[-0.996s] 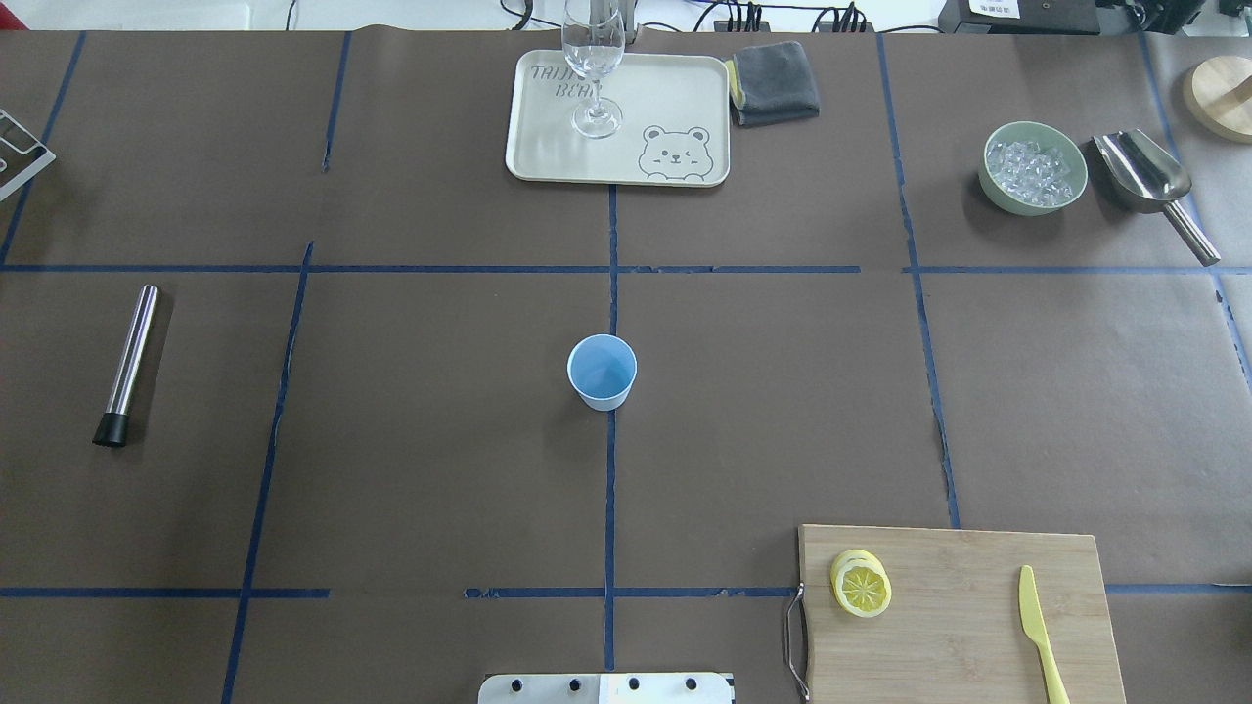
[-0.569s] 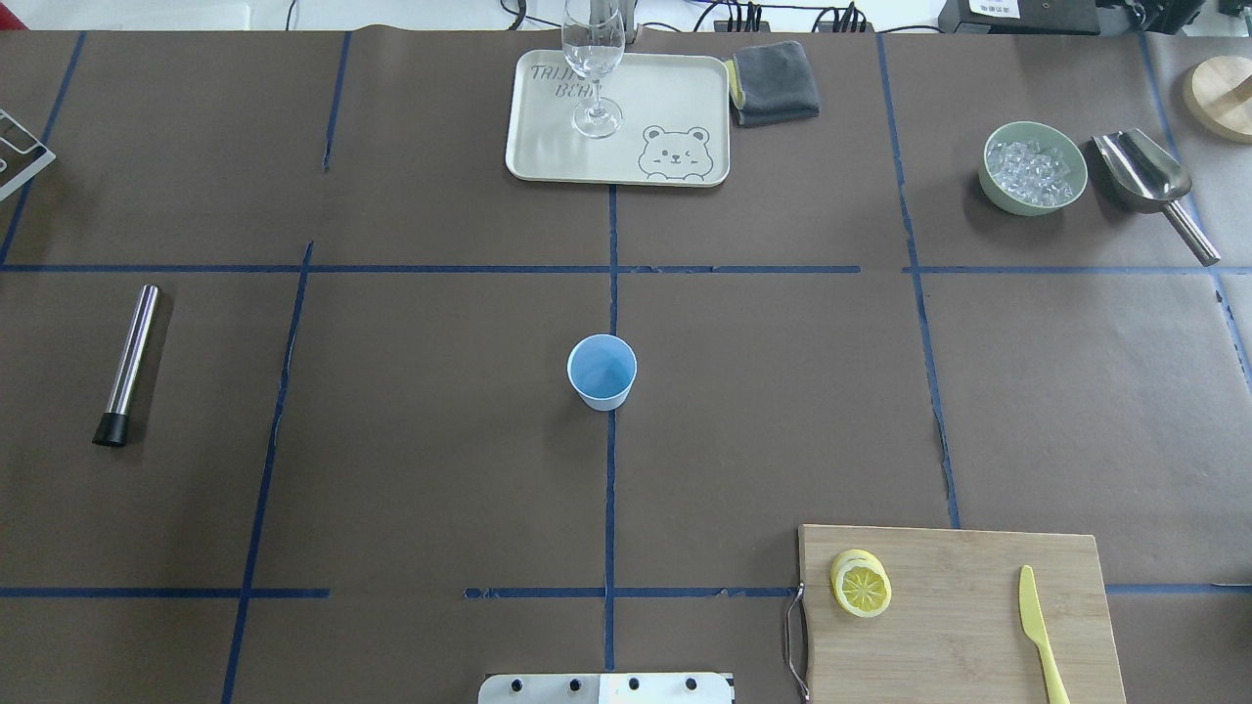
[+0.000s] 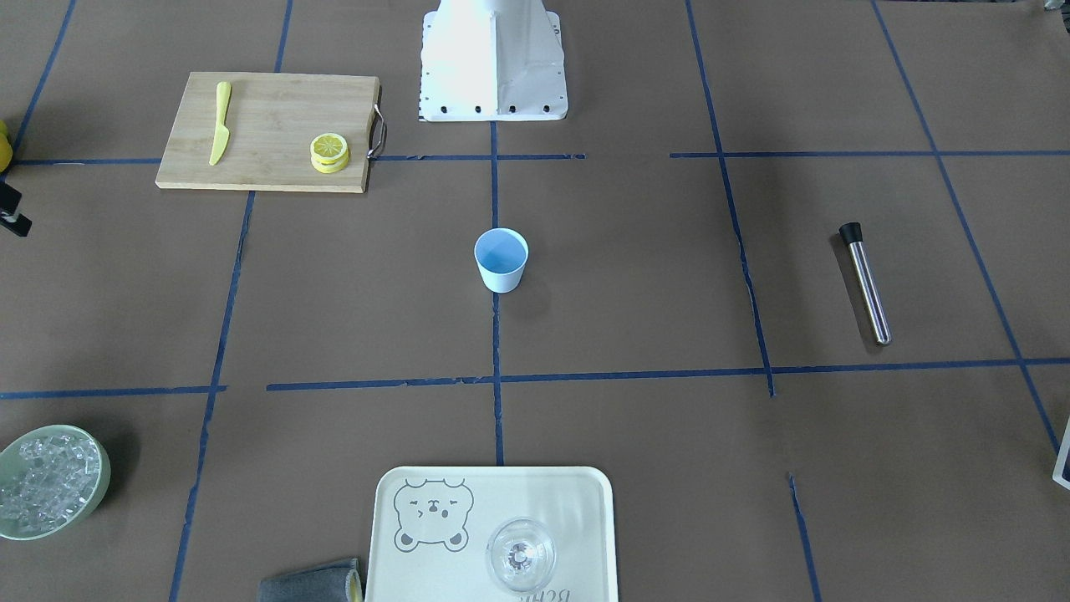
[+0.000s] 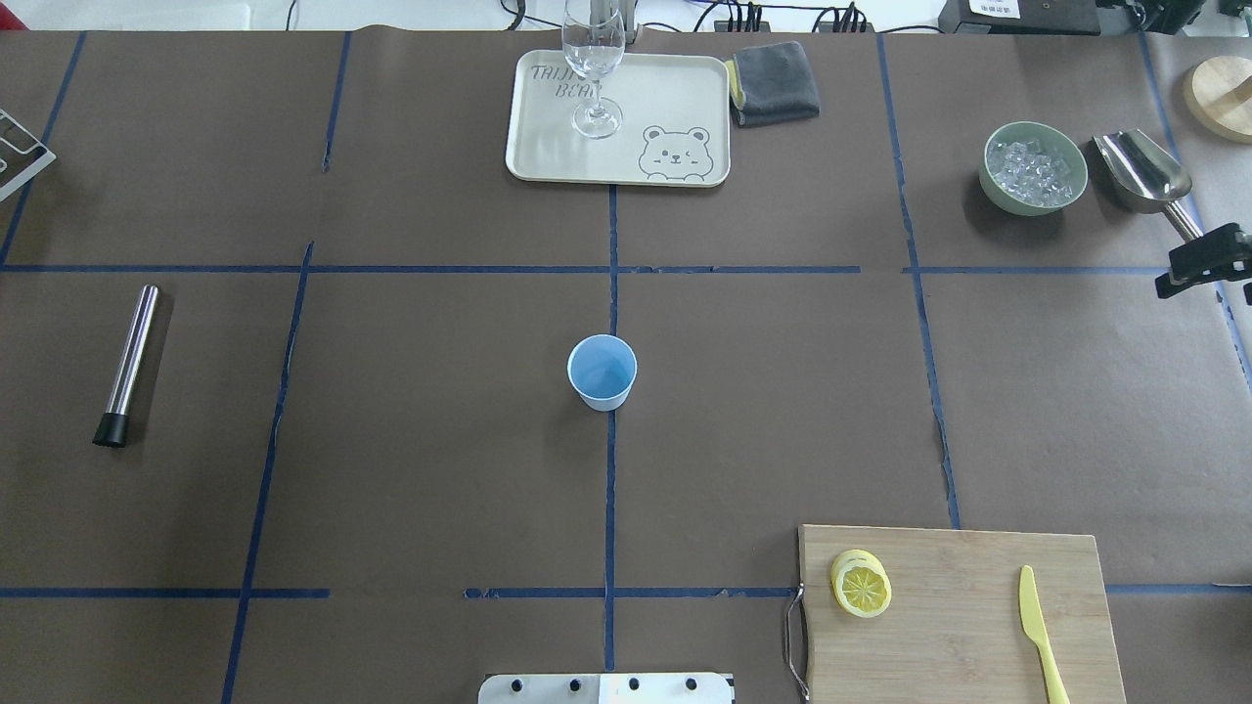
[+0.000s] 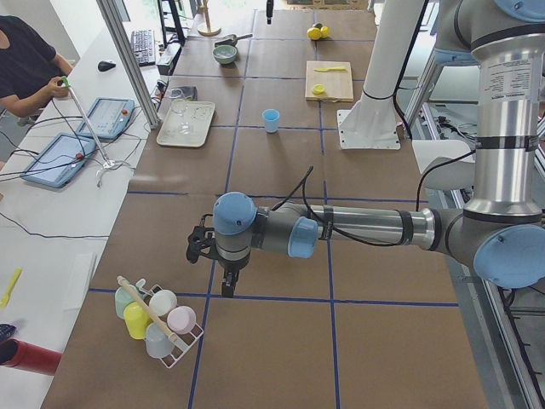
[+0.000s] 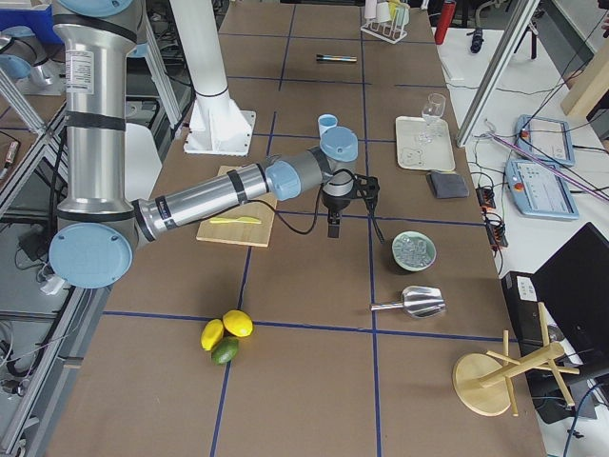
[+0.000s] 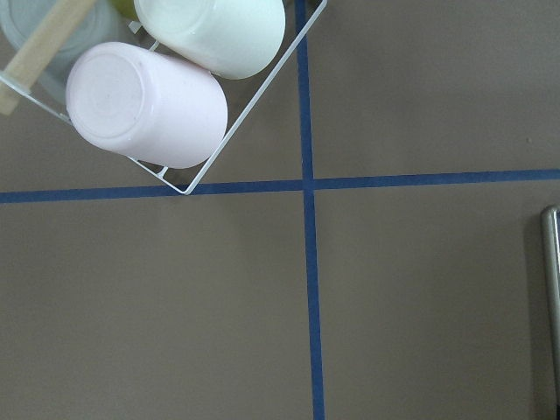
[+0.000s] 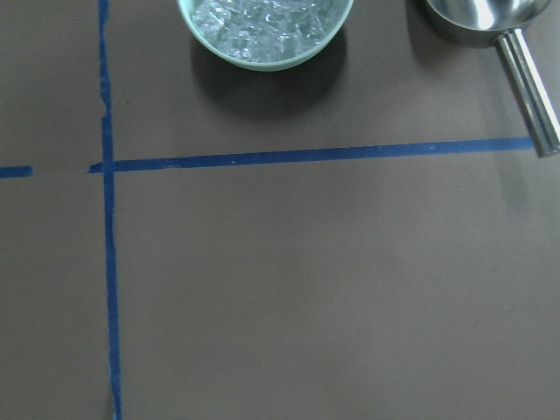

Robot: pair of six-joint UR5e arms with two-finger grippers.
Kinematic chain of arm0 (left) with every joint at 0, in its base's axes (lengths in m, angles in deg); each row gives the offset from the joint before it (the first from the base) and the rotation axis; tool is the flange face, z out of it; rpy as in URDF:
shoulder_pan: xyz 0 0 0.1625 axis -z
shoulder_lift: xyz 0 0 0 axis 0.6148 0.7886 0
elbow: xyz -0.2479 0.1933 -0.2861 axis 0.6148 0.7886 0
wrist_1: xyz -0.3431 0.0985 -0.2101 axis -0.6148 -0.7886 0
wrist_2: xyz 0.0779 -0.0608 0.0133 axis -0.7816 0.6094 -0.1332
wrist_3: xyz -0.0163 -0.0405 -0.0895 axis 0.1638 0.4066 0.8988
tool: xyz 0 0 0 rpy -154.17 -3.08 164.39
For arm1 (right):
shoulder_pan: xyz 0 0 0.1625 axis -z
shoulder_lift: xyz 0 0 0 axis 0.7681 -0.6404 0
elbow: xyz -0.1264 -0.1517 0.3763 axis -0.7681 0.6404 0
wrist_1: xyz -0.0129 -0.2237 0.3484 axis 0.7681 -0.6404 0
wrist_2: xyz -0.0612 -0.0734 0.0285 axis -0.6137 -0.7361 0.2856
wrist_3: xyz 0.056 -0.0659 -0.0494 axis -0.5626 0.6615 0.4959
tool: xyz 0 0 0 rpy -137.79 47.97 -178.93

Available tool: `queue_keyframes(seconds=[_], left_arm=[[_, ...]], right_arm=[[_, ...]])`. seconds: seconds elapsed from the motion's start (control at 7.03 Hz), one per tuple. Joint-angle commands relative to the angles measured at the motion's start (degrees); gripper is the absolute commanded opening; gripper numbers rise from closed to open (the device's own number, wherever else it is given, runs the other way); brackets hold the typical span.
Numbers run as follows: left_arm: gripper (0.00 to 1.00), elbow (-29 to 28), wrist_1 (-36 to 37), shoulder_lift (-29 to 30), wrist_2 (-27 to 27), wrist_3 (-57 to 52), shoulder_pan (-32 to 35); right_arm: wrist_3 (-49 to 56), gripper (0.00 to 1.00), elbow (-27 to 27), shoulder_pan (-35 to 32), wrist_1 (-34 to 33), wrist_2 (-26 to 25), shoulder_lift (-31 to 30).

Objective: Squeeze lemon into cup
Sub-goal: 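Move the right gripper down to the lemon slice on the wooden board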

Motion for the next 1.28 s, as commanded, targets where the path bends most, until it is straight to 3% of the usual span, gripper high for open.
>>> queue_keyframes(seconds=[0.0,0.28,0.43,0.57,0.85,1.14], left_arm=[[1.00,0.3,-1.5,-0.1,0.0,0.0,0.0],[1.00,0.5,-2.7,0.2,0.3,0.0,0.0],[1.00,0.4,-3.0,0.2,0.3,0.2,0.0],[1.00,0.2,-3.0,0.2,0.3,0.1,-0.1],[1.00,0.6,-3.0,0.2,0.5,0.1,0.0],[1.00,0.7,-3.0,0.2,0.6,0.3,0.0]], right_arm=[[-13.4,1.00,-7.7,11.2,6.4,-8.4,-5.0],[-29.8,1.00,-14.2,27.3,6.4,-18.2,-5.2],[-38.9,1.00,-16.0,38.2,6.5,-28.5,-5.1],[-42.9,1.00,-17.1,44.7,7.3,-32.5,-5.0],[-45.9,1.00,-17.1,50.9,8.8,-37.7,-4.4],[-46.2,1.00,-13.0,52.5,8.8,-38.7,1.2]])
